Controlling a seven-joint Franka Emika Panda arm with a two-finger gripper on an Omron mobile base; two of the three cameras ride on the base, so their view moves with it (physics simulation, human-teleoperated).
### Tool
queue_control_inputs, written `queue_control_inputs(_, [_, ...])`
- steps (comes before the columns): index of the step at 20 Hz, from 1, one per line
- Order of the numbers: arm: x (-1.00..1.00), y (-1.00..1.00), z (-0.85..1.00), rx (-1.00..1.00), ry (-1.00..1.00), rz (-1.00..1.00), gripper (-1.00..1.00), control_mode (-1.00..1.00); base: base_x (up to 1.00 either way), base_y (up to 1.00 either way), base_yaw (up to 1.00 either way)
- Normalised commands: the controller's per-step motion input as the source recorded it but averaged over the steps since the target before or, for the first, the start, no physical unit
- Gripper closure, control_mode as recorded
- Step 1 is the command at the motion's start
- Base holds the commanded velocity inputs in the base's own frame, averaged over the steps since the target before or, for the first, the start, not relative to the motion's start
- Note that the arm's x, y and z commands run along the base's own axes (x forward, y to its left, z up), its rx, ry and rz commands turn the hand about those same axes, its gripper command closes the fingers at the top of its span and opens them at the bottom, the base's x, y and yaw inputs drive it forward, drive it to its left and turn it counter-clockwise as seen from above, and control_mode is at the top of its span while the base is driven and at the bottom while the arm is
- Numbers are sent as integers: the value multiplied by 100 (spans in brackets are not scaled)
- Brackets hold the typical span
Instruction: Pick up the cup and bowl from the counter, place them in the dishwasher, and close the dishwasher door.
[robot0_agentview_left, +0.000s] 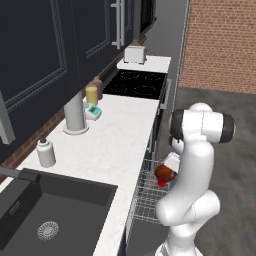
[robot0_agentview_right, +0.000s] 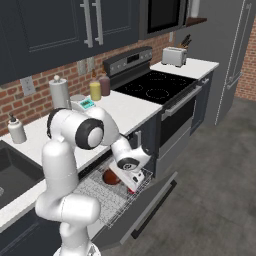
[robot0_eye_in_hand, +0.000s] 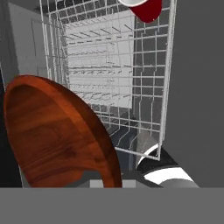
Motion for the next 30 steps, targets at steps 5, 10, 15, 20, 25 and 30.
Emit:
queue_control_inputs(5, [14,2,-59,0,4,0,100,-100,0,0,0])
queue_control_inputs(10, [21,14,-30,0,0,0,100,-100,0,0,0])
queue_control_inputs(15, [40,13,-19,0,1,0,100,-100,0,0,0])
queue_control_inputs(20, [37,28,-46,0,3,0,100,-100,0,0,0])
queue_control_inputs(25, [13,27,-61,-5,0,0,100,-100,0,0,0])
queue_control_inputs(30, [23,8,-51,-3,5,1,100,-100,0,0,0])
